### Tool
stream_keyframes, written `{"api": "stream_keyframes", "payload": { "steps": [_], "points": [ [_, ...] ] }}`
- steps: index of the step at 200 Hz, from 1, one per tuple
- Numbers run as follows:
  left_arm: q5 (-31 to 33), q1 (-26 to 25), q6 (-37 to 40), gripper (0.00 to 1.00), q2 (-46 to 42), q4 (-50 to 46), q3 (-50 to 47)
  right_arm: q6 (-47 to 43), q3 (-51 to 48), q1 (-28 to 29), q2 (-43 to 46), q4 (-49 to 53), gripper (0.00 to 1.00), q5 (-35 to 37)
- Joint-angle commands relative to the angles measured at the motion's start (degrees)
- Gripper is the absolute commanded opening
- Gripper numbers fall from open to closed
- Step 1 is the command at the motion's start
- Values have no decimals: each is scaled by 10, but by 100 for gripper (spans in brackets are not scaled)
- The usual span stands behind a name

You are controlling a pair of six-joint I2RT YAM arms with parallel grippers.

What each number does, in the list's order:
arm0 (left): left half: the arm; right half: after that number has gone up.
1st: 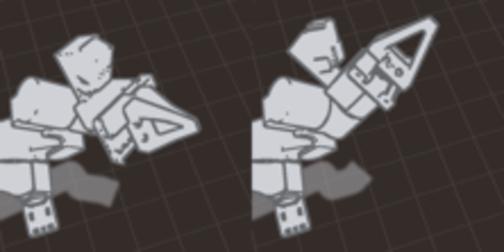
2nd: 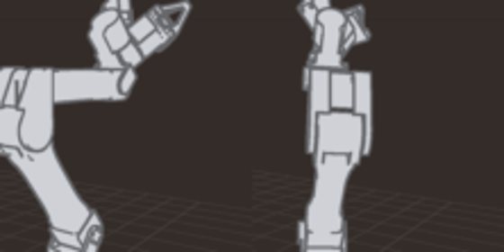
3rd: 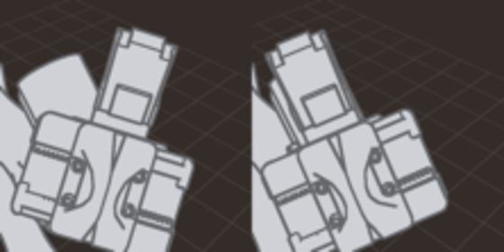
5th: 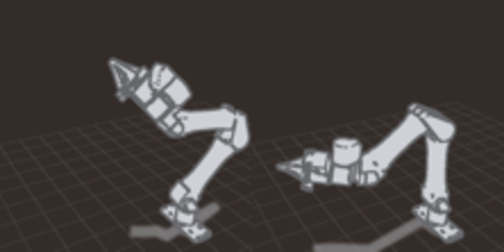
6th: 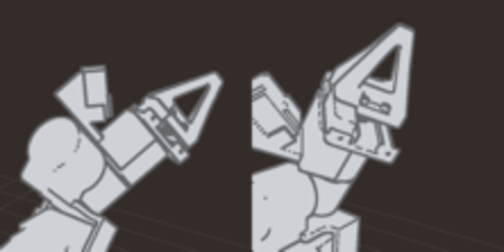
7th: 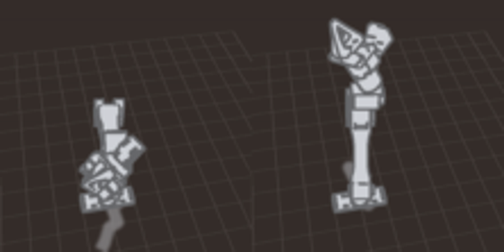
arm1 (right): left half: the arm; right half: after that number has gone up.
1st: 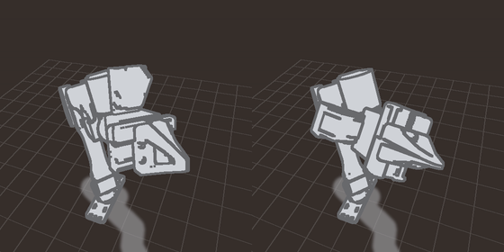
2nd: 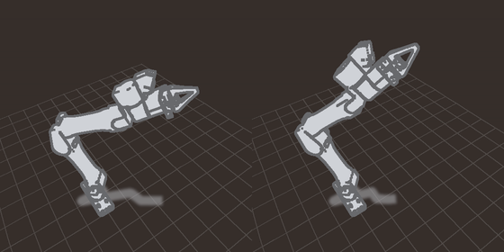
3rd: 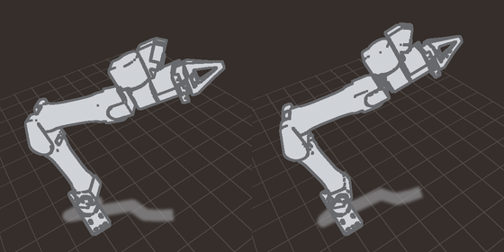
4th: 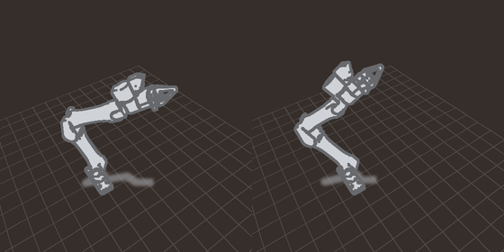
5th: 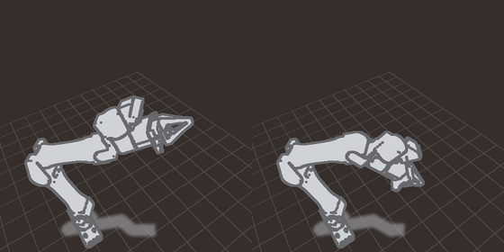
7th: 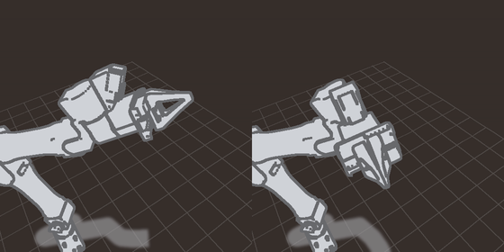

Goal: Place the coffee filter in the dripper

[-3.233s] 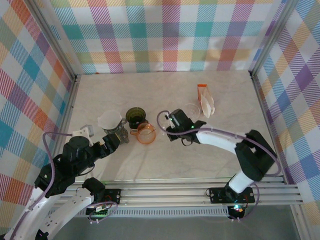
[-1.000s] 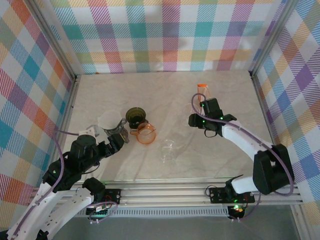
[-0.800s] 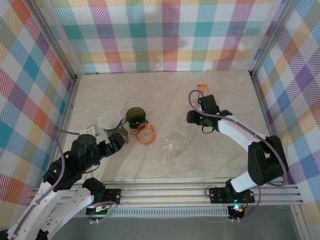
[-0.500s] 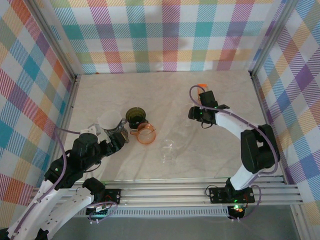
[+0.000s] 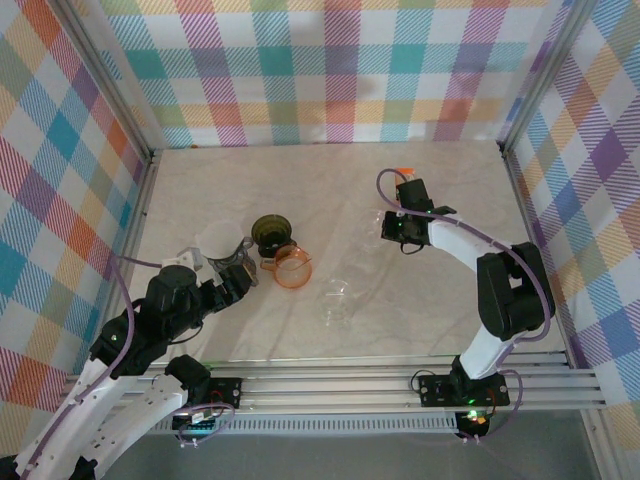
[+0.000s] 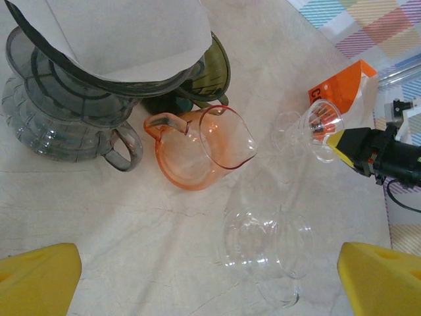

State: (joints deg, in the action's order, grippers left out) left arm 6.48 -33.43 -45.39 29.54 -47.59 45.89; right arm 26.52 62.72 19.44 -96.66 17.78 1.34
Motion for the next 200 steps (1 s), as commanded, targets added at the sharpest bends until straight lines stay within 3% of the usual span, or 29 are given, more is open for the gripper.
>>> {"api": "stream_keyframes", "payload": {
  "steps": [1, 21, 61, 93, 130, 173, 200],
  "points": [
    [-8, 6, 3, 100, 1, 16, -2, -18, -1, -3, 4, 21, 8, -6],
    [-8, 6, 3, 100, -1, 16, -4, -30, -5, -2, 22, 22, 0, -6],
    [-12, 6, 0, 100, -1, 22, -10, -54, -2, -2, 106, 49, 0, -15],
    [-17, 6, 1, 100, -1, 29, -10, -47, 6, 1, 181, 107, 0, -66],
    [-24, 6, 10, 100, 2, 38, -10, -30, 7, 46, 248, 188, 0, -123],
    [-32, 6, 15, 100, 8, 50, -16, -13, 51, 127, 243, 288, 0, -170],
    [-36, 6, 14, 100, 6, 56, -22, 0, 67, 143, 229, 320, 0, -198]
  ]
}}
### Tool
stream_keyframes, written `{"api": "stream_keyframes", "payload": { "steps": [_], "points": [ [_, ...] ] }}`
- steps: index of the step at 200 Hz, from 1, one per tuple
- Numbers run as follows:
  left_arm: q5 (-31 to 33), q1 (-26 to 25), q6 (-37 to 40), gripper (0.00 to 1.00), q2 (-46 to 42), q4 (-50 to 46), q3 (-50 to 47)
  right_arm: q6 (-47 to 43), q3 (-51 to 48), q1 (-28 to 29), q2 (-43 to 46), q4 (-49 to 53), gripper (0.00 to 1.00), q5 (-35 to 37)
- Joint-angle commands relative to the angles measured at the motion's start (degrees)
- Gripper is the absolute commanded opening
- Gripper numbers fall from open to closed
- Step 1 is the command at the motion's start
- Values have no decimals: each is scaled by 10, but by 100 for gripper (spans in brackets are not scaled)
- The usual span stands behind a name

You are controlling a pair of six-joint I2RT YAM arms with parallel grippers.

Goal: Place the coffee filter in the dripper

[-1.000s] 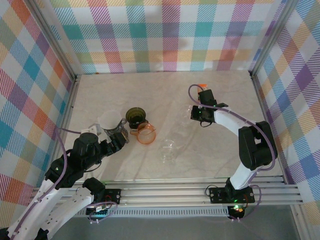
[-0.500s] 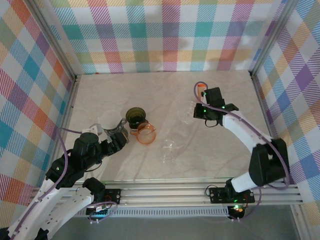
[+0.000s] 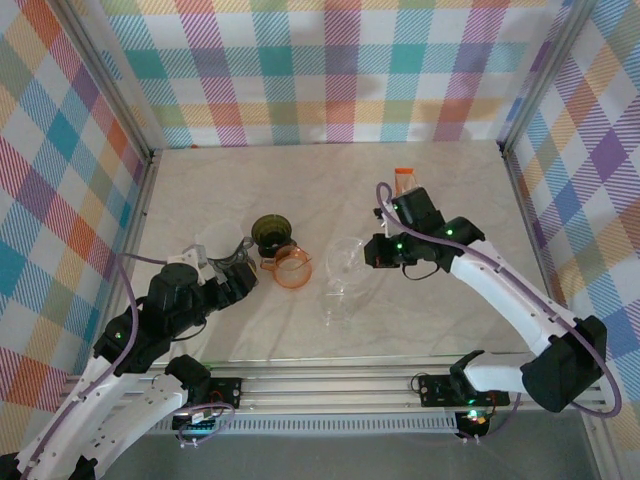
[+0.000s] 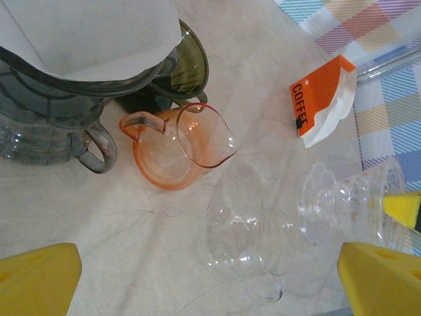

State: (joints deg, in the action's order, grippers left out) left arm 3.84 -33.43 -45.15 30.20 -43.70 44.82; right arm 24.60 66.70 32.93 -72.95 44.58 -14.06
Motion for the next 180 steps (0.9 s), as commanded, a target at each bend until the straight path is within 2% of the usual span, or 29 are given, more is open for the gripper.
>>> {"api": "stream_keyframes", "payload": {
  "steps": [1, 118, 180],
  "points": [
    [-10, 6, 11, 100, 0, 16, -12, 20, 27, 8, -8, 52, 0, -44],
    [-8, 6, 12, 100, -8, 18, -28, 7, 66, 78, -73, 77, 0, 17],
    [-2, 6, 15, 100, -14, 15, -29, -1, 69, 82, -87, 92, 0, 37]
  ]
}}
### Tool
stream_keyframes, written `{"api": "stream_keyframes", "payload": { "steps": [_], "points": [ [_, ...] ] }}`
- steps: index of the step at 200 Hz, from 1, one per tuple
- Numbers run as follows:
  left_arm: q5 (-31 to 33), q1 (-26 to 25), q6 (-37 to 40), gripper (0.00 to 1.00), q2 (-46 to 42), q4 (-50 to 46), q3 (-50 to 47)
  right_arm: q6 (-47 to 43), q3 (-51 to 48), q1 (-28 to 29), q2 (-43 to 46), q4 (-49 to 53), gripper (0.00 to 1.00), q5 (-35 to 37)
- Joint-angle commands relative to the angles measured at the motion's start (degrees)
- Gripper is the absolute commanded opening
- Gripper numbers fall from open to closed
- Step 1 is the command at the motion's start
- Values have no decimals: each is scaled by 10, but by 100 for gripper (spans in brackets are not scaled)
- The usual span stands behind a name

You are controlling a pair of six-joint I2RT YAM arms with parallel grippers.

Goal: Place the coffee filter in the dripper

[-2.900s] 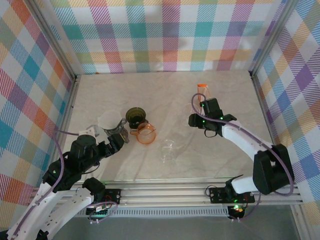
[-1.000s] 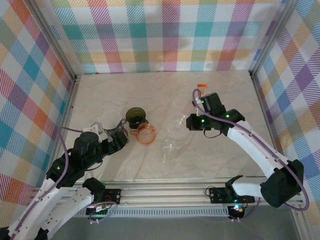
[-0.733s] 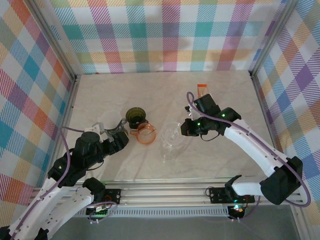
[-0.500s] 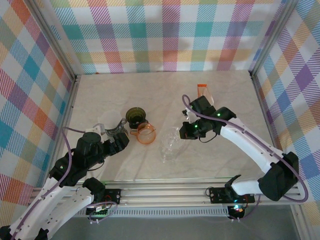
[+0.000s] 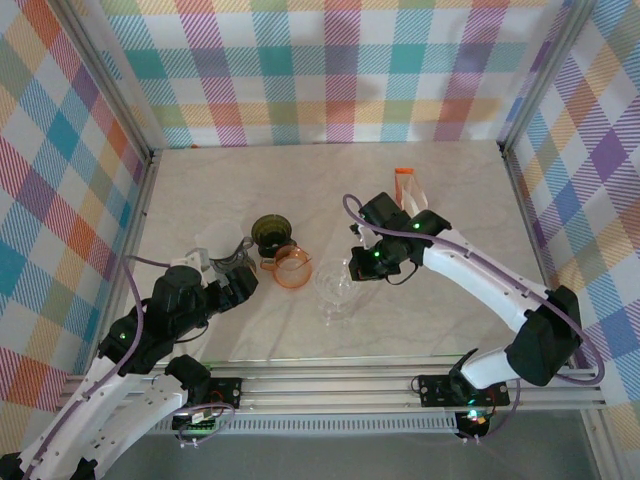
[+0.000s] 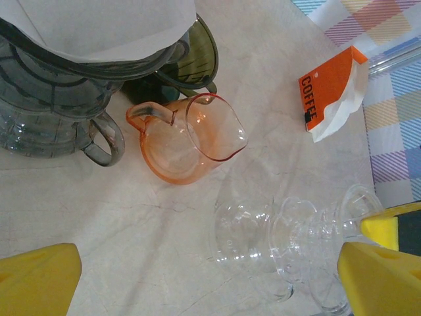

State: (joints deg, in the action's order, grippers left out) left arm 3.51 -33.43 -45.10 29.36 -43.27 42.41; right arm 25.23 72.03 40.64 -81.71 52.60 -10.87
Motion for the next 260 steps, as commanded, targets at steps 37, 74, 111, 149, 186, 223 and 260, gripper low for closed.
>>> {"api": "stream_keyframes", "payload": {
  "steps": [37, 74, 111, 149, 186, 223, 260],
  "points": [
    [-1, 6, 15, 100, -4, 11, -7, 2, -1, 6, -4, -11, 0, -7],
    [3, 6, 15, 100, -7, 7, -7, 5, -5, 10, -10, -18, 0, -16],
    [2, 6, 14, 100, -6, 9, -9, 7, -12, 12, -9, -16, 4, -13],
    [0, 6, 14, 100, -5, 10, -8, 12, -27, 11, 11, -30, 38, -7],
    [4, 6, 17, 100, -6, 6, -7, 12, -31, 11, 48, -40, 62, 21],
    [3, 6, 27, 100, -8, 8, 2, 7, -29, 9, 100, -39, 68, 92],
    [-38, 6, 59, 100, 5, 40, 23, -10, -46, -1, 138, -78, 69, 176]
  ]
}}
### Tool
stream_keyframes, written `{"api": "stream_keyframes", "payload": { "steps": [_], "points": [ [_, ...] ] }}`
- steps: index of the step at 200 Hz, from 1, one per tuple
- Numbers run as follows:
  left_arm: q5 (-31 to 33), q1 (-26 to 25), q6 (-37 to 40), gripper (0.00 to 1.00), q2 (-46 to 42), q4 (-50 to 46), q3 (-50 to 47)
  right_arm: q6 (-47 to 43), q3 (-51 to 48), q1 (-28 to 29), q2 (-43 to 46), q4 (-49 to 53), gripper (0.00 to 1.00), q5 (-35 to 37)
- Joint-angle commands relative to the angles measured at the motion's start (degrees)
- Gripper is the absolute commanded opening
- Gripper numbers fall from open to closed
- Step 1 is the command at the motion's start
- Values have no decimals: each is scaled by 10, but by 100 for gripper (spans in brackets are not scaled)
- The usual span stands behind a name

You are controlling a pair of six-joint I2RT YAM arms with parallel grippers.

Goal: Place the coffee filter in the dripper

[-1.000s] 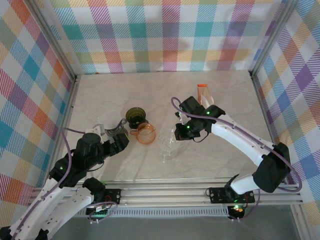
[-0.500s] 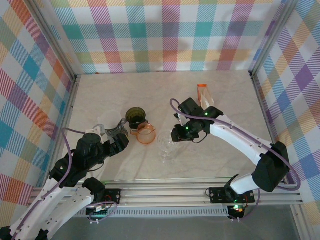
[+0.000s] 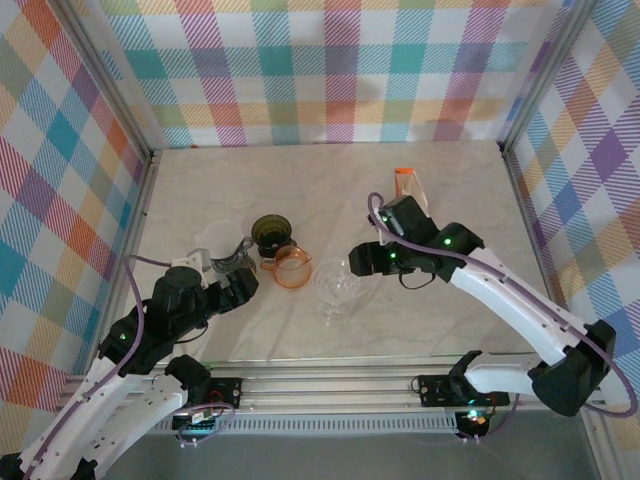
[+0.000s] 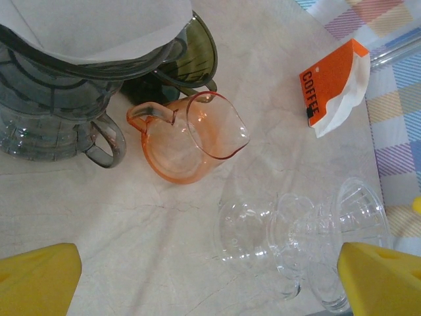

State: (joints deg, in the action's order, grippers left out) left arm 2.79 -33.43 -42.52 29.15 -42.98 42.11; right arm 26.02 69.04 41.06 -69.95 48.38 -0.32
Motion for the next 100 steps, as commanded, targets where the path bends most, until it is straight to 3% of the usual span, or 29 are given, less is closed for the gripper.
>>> {"api": "stream_keyframes", "payload": {
  "steps": [1, 41, 69, 100],
  "points": [
    [-32, 6, 34, 99, 9, 38, 27, -19, -16, -6, 21, -37, 69, 72],
    [-69, -22, 35, 85, 37, 68, 45, -28, -48, -22, 45, -82, 69, 130],
    [-22, -100, 11, 82, 48, 106, 7, -60, -56, -79, 36, -107, 64, 163],
    [40, -181, -6, 79, 81, 132, -16, -88, -37, -145, -19, -143, 53, 145]
  ]
}}
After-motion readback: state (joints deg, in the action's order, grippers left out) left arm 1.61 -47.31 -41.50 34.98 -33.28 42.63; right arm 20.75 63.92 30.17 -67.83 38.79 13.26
